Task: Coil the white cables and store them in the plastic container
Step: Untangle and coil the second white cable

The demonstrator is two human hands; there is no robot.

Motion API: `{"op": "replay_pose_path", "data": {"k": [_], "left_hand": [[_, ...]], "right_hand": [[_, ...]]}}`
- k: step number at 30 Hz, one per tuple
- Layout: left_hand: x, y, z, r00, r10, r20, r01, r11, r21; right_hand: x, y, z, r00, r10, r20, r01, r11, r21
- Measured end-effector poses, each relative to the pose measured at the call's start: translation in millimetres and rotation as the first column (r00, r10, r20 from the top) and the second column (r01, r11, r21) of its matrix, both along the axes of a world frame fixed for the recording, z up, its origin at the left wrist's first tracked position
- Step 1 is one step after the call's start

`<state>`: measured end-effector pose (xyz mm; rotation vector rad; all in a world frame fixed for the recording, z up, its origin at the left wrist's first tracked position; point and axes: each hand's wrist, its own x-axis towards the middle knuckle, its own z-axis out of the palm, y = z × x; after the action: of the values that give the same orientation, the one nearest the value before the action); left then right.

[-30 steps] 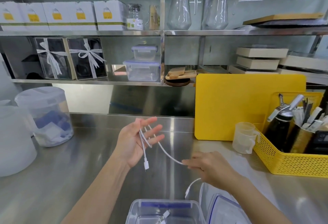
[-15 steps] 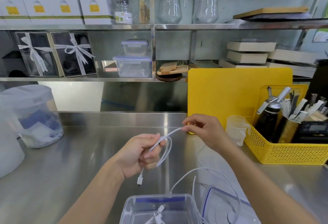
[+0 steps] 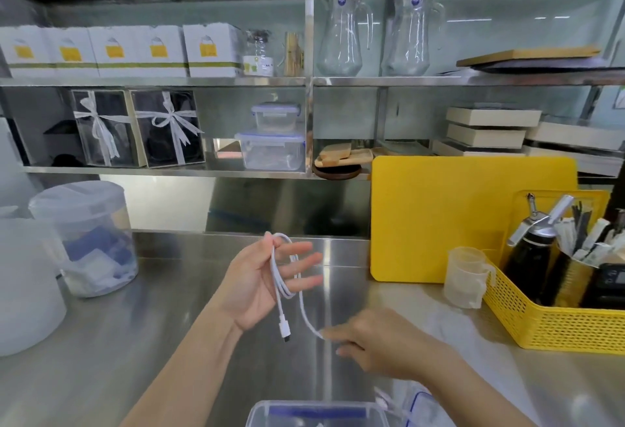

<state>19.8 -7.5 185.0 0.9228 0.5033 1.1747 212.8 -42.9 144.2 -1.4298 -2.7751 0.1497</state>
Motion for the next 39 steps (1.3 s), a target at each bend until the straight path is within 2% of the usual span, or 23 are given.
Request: {"op": "replay_pose_path", "data": {"k": [2, 4, 7, 9, 11, 13, 16, 18, 20, 22, 24, 26, 29, 31, 33, 34, 37, 39], "left_hand": [[6, -4, -7, 0.987, -0.09, -0.135, 0.09, 0.996, -0.009], [9, -10, -13, 0.936, -0.116, -0.333, 0.125, 0.992, 0.005], [18, -17, -16, 0.85, -0.16, -0.501, 0.22, 0.973, 0.063], [21, -20, -13, 0.791, -0.174, -0.587, 0.278, 0.956, 0.092], [20, -19, -11, 0.781, -0.236, -0.579, 0.322, 0.946, 0.049], [16, -17, -6, 0.818, -0.309, -0.484, 0.354, 0.935, 0.001], [2, -12, -4, 0.892, -0.361, -0.272, 0.368, 0.929, -0.024], [-5, -10, -4, 0.899, -0.413, -0.148, 0.42, 0.907, 0.019], [-10, -6, -4, 0.868, -0.496, -0.008, 0.495, 0.866, 0.076], [-13, 1, -1, 0.76, -0.622, 0.189, 0.598, 0.783, 0.169], [-19, 9, 4, 0.697, -0.643, 0.315, 0.602, 0.765, 0.228], [-26, 15, 8, 0.744, -0.581, 0.329, 0.531, 0.814, 0.237], [-35, 16, 13, 0.778, -0.526, 0.344, 0.463, 0.85, 0.252], [-41, 18, 15, 0.809, -0.463, 0.361, 0.411, 0.886, 0.215], [-50, 21, 18, 0.841, -0.388, 0.376, 0.346, 0.921, 0.177], [-55, 23, 19, 0.87, -0.316, 0.379, 0.278, 0.948, 0.153], [-77, 37, 24, 0.852, -0.255, 0.457, 0.213, 0.967, 0.143], [-93, 47, 23, 0.837, -0.187, 0.514, 0.157, 0.982, 0.102]], "right_hand": [[-14, -13, 23, 0.99, 0.128, -0.064, -0.122, 0.988, 0.095], [-19, -20, 40, 0.953, 0.209, -0.22, -0.146, 0.951, 0.273], [-13, -13, 55, 0.904, 0.213, -0.37, -0.053, 0.916, 0.397], [-4, -1, 57, 0.857, 0.152, -0.493, 0.042, 0.932, 0.36], [9, 9, 56, 0.744, 0.03, -0.668, 0.123, 0.976, 0.181], [21, 16, 52, 0.627, -0.083, -0.774, 0.178, 0.983, 0.039], [37, 23, 40, 0.462, -0.156, -0.873, 0.258, 0.965, -0.036], [45, 24, 30, 0.409, -0.172, -0.896, 0.247, 0.966, -0.073], [46, 25, 21, 0.441, -0.191, -0.877, 0.234, 0.968, -0.093], [45, 23, 16, 0.54, -0.198, -0.818, 0.219, 0.971, -0.091], [46, 23, 14, 0.574, -0.208, -0.792, 0.195, 0.974, -0.114], [50, 23, 14, 0.614, -0.243, -0.751, 0.204, 0.968, -0.147], [59, 33, 3, 0.758, -0.292, -0.583, 0.239, 0.956, -0.169], [64, 41, -8, 0.749, -0.321, -0.58, 0.274, 0.947, -0.17], [71, 46, -15, 0.615, -0.389, -0.686, 0.29, 0.92, -0.262], [76, 46, -17, 0.582, -0.41, -0.702, 0.338, 0.907, -0.249], [107, 60, -37, 0.643, -0.35, -0.681, 0.427, 0.902, -0.061], [124, 59, -46, 0.729, -0.422, -0.539, 0.485, 0.874, -0.029]]}}
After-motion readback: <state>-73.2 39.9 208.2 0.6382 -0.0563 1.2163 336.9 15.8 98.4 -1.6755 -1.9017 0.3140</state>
